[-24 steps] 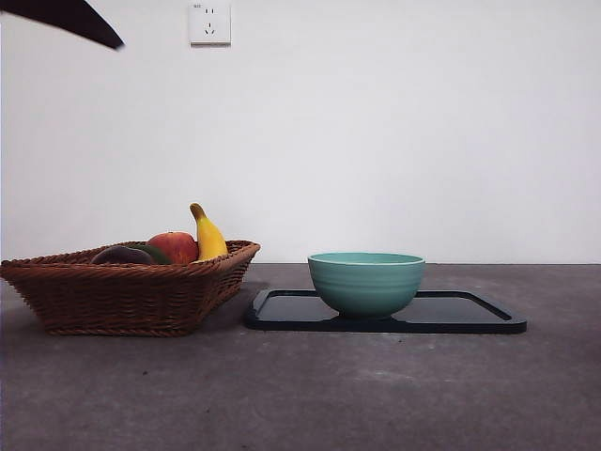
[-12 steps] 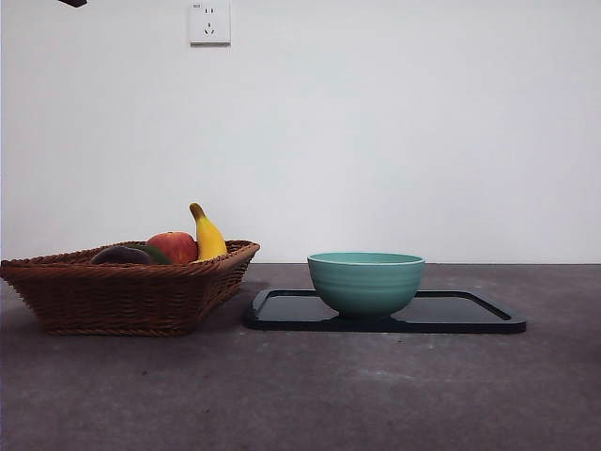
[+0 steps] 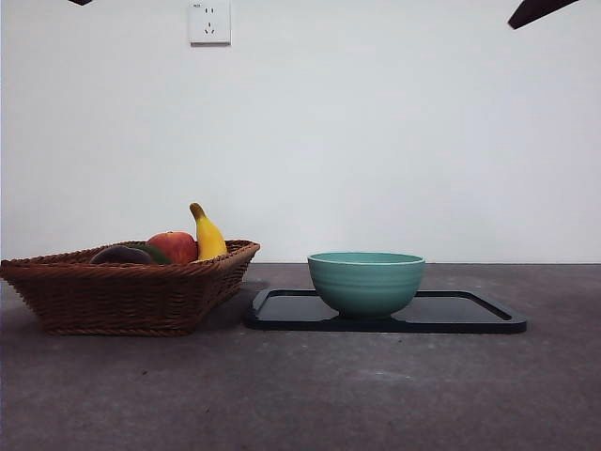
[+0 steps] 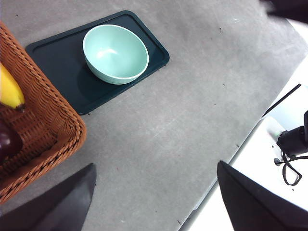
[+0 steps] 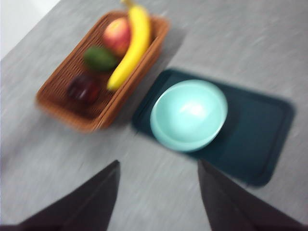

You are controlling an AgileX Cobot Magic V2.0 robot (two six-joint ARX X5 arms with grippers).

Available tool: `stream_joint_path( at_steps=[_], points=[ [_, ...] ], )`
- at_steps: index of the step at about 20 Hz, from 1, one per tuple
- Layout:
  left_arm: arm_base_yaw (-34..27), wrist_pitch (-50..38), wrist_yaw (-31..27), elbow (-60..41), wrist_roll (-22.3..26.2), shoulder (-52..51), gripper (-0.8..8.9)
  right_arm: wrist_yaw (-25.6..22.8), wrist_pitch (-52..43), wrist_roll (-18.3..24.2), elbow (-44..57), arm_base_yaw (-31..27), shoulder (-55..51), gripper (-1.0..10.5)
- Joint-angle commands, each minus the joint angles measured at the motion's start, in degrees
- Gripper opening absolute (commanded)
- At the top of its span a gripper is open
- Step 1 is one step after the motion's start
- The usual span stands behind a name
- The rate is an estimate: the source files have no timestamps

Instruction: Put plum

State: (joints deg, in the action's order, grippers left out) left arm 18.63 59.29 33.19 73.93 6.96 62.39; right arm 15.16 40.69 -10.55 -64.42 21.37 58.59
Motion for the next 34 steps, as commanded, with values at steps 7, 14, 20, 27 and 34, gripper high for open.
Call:
stream_joint_path(
  at_steps=[7, 14, 20, 27, 34],
  points=[
    [0.2, -0.5, 0.3, 1.0, 0.9, 0.4, 4.05, 0.0, -0.2, 3.1, -10.5, -5.9, 25.0, 2.8],
    [0.2, -0.6, 0.3, 1.0, 0.9, 0.4, 4.05, 0.3, -3.1, 3.5, -14.4, -5.9, 40.4, 2.8],
    [0.2, -0.6, 0.3, 1.0, 0.9, 0.4, 4.05, 1.7, -6.8, 3.5, -14.4, -5.3, 46.1, 2.8],
    [0.2, -0.5, 0.3, 1.0, 0.9, 0.4, 4.05, -1.1, -9.4, 3.5, -14.3, -3.0, 51.1, 2.2],
    [0.2, -0.6, 0.3, 1.0, 0.9, 0.4, 4.05, -1.9, -12.6, 3.3, -14.4, -2.8, 51.2, 0.1]
  ],
)
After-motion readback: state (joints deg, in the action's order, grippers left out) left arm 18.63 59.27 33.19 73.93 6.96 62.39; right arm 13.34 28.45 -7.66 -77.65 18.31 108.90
